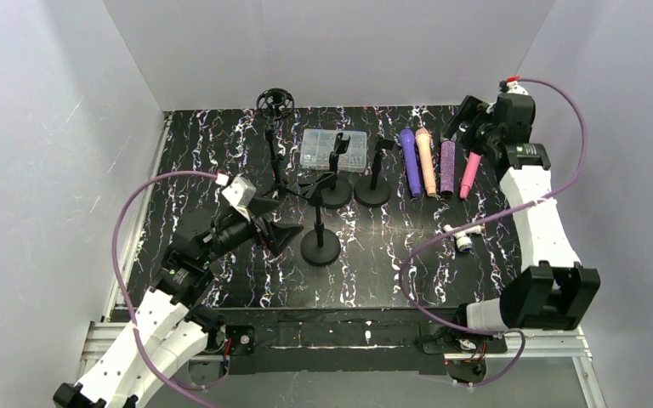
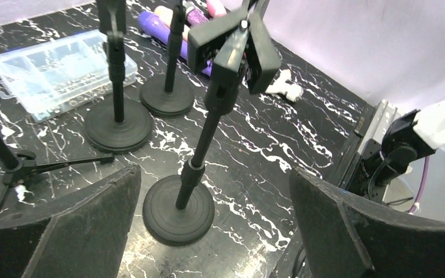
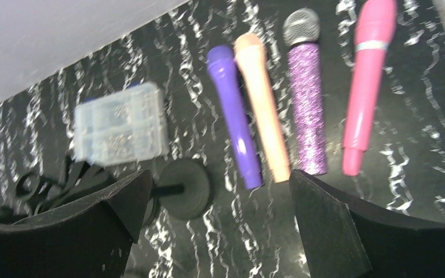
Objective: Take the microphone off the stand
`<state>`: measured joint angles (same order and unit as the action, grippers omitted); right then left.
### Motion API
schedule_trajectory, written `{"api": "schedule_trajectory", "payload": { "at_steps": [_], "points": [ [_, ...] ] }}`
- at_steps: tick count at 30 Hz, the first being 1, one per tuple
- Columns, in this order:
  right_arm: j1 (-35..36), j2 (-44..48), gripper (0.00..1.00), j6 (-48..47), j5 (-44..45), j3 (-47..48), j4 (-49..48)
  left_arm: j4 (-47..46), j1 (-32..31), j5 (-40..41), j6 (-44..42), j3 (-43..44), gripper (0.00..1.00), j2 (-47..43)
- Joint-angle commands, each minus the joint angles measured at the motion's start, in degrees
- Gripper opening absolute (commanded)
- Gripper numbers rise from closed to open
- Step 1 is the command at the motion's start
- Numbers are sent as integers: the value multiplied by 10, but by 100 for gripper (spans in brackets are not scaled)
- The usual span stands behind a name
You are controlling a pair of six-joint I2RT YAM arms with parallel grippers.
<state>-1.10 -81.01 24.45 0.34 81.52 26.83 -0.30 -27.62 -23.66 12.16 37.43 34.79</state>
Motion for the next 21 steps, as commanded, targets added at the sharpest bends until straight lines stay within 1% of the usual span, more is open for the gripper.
{"api": "schedule_trajectory", "payload": {
  "at_steps": [1,5,8,11,17,21],
  "points": [
    [42,70,98,16,-58,-72,-88,-178,-3,-49,6,-49,98,21],
    [95,125,98,25,-74,-143,-128,-276,-3,-93,-6,-58,96,83],
    [113,162,98,45,-95,-201,-170,-351,-3,-108,-24,-64,95,128],
    [121,199,98,61,-116,-245,-204,-413,-3,-103,-38,-68,95,168],
    [126,229,98,67,-145,-277,-224,-472,-3,-175,-23,-32,87,257],
    [129,241,98,72,-157,-290,-235,-493,-3,-199,-12,-21,82,288]
  ]
}}
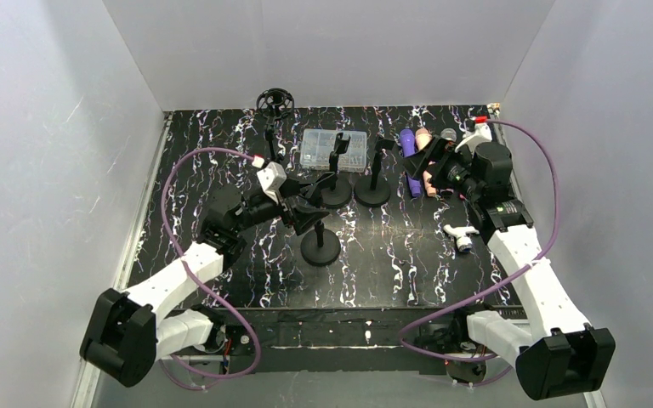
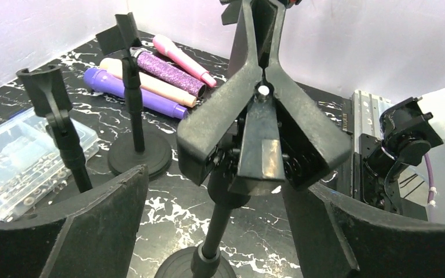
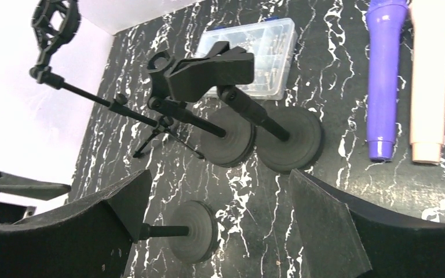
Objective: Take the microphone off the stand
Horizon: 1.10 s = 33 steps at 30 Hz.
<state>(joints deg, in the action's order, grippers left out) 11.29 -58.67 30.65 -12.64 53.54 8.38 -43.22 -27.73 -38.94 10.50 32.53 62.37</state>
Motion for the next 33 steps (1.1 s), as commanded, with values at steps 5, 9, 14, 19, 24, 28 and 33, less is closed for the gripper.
{"api": "schedule_trajectory", "payload": {
  "at_steps": [5,9,14,19,24,28,33],
  "points": [
    [11,20,98,4,-39,-22,-61,-98,-2,-39,22,25,78,19],
    [17,25,98,5,-51,-43,-78,-102,-2,-55,30,30,68,28],
    [25,31,98,1,-49,-53,-79,-102,-2,-56,40,29,53,40],
    [37,32,98,-2,-56,-65,-97,-103,-2,-40,41,27,38,41],
    [63,38,98,-6,-58,-90,-113,-103,-1,-31,57,33,0,42],
    [87,45,98,-8,-61,-115,-137,-102,-2,-1,75,26,0,35],
    [124,51,98,-19,-67,-153,-183,-77,-2,24,104,26,0,17]
  ]
}}
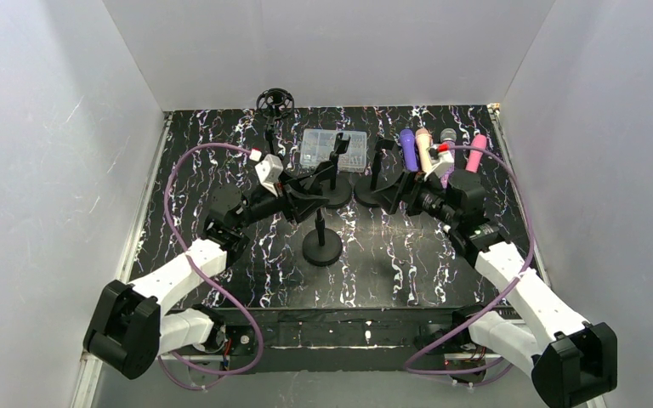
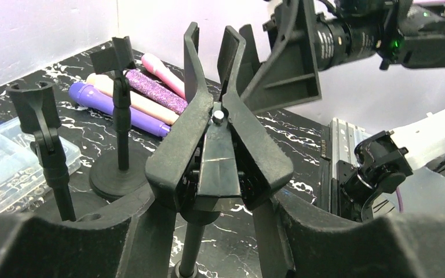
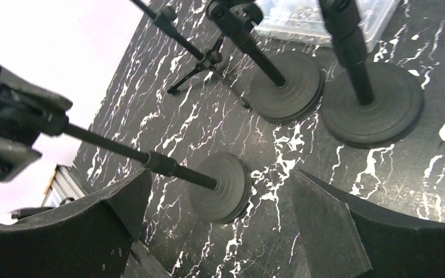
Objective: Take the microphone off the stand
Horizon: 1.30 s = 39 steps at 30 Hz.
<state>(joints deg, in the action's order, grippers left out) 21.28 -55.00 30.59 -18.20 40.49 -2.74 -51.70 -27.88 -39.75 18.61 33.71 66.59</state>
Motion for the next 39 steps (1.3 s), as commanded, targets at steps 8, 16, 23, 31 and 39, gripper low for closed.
{"api": "schedule_trajectory", "payload": {
  "at_steps": [8,16,23,31,39],
  "points": [
    [65,14,98,-28,11,-56,-101,36,-1,-6,8,17,17,-40],
    [93,13,98,-39,38,-57,-94,56,0,-13,-25,17,62,-59],
    [100,13,98,-40,47,-57,-93,62,0,-25,-83,-5,68,-85],
    [103,13,98,-42,50,-62,-94,51,-1,-48,-137,-39,68,-95],
    [105,8,98,-40,53,-61,-100,-70,-1,-20,-89,-52,63,-30]
  ]
}}
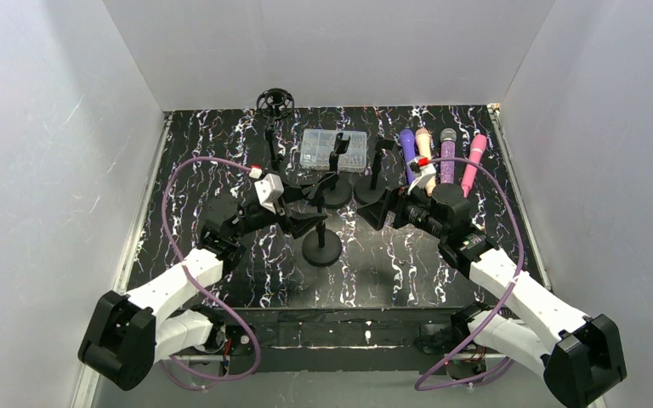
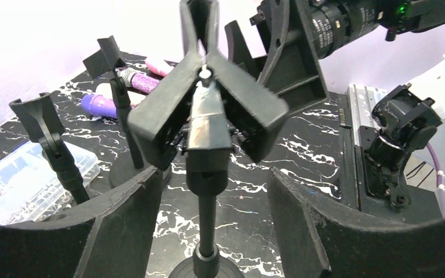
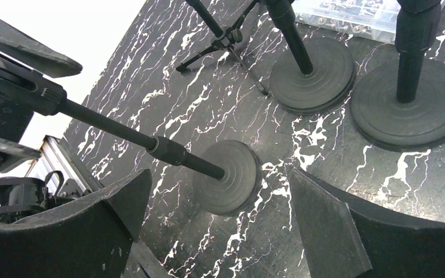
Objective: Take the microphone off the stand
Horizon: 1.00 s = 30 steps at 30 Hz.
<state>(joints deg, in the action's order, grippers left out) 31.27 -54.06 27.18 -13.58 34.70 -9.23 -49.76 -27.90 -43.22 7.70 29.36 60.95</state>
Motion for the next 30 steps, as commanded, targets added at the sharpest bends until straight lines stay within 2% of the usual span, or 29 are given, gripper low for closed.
{"api": "schedule_trajectory", "payload": {
  "at_steps": [1,5,14,20,22,24,27,30],
  "points": [
    [5,-2,98,-7,7,-2,-35,-102,0,16,26,-6,62,38],
    [7,0,98,-11,9,0,-29,-154,-1,21,52,3,57,70],
    [9,-6,98,-15,10,-3,-31,-162,-3,17,72,32,48,84],
    [11,-7,98,-15,10,-5,-33,-162,-8,7,83,40,26,102],
    [12,-6,98,-17,9,-5,-32,-163,-9,6,90,42,16,106],
    [13,-5,98,-20,5,-5,-32,-161,-9,12,100,44,0,107],
    [21,-4,98,-29,-7,-7,-38,-135,-9,40,123,50,0,98],
    [35,-5,98,-41,-27,-15,-59,-51,-8,84,158,74,0,81]
  ]
}}
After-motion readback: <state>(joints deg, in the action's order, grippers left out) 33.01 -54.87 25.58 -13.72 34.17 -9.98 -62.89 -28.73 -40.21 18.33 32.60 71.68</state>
